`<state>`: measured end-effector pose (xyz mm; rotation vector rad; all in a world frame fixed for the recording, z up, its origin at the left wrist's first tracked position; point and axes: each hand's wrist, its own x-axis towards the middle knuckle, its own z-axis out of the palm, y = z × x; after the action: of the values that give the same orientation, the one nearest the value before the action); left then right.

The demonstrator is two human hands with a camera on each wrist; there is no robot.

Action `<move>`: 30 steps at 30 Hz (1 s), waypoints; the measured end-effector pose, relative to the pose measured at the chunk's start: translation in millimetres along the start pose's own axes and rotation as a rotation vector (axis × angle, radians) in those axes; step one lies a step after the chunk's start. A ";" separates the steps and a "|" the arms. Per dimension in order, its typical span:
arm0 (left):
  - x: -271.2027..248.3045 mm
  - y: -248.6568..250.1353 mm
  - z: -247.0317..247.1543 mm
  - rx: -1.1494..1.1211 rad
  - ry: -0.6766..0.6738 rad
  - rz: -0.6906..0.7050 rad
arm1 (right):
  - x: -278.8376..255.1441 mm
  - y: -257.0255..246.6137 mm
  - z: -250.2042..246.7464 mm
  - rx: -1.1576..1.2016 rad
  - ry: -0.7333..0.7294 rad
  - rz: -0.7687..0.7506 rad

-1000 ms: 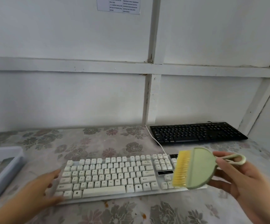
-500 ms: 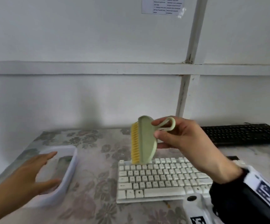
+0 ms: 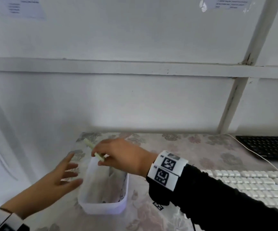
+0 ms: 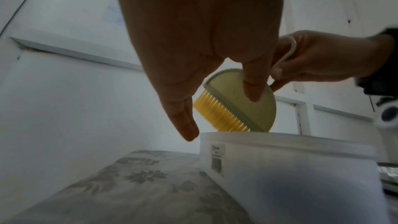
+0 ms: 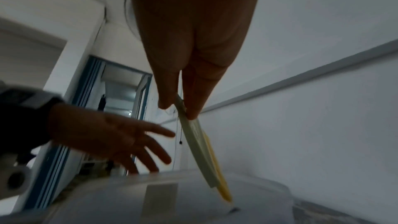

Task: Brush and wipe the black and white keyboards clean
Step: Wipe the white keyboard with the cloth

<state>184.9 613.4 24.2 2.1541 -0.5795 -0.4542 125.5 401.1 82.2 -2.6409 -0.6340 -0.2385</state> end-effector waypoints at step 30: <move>31.7 -4.2 9.2 -0.028 0.028 0.103 | 9.5 27.8 59.2 -0.548 -0.506 0.501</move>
<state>207.5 592.3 11.8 2.0900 -0.6610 -0.3727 150.9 407.8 21.5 -3.3076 -0.0105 0.4855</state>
